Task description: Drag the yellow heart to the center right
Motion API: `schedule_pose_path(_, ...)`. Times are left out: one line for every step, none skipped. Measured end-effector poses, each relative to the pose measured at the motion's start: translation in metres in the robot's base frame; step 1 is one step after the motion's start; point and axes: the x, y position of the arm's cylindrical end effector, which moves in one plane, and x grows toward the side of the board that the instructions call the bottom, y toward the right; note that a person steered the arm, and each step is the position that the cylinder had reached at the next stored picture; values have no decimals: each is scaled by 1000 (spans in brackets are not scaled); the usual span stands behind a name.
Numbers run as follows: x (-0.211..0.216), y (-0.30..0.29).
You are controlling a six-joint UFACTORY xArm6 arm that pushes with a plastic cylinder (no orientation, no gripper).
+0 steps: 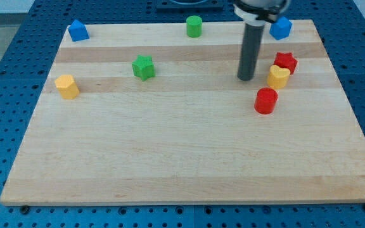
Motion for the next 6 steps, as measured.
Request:
schedule_pose_path(8,38)
schedule_pose_path(9,46)
schedule_pose_path(9,46)
schedule_pose_path(9,77)
schedule_pose_path(9,82)
schedule_pose_path(9,55)
